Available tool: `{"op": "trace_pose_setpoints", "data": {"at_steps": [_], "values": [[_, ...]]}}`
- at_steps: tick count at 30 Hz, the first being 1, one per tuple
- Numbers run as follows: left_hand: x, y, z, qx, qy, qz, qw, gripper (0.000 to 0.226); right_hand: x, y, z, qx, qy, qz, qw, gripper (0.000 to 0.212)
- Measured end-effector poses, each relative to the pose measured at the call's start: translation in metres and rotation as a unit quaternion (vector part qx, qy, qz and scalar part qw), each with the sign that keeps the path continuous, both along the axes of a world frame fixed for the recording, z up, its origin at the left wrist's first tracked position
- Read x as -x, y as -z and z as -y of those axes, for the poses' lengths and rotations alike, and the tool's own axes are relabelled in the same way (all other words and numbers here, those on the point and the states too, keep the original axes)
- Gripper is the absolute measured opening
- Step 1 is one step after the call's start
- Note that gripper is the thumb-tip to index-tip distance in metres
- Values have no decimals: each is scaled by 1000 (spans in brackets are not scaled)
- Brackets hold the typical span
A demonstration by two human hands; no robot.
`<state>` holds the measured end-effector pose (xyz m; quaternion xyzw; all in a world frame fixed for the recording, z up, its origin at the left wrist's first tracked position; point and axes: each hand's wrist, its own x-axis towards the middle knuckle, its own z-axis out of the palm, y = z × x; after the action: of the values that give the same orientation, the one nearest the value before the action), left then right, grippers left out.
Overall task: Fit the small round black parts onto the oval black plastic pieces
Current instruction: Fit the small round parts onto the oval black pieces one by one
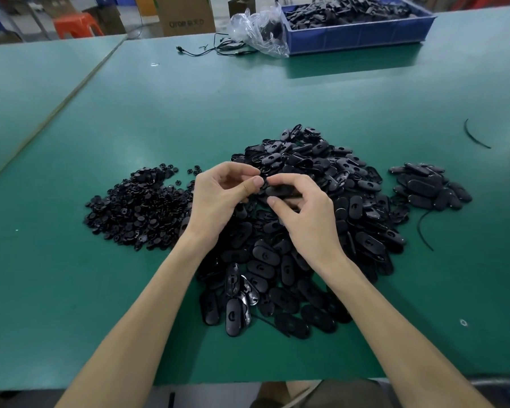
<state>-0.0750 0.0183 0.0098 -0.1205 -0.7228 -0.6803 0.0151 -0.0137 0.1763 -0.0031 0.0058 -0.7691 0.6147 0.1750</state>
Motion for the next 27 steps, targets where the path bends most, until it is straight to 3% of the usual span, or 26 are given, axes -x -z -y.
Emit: {"op": "trace_pose_setpoints", "data": {"at_steps": [7,16,27], "values": [[-2,1,-2,4,9,-2,1000,15,1,0,-1,-10,4,-3,1000,37],[-1,-2,-1,-106,48,50,992,15,1,0,0,-16,5,-9,1000,39],[-2,-4,-2,-153,74,51,984,16,0,-1,2,0,5,-14,1000,35]]}}
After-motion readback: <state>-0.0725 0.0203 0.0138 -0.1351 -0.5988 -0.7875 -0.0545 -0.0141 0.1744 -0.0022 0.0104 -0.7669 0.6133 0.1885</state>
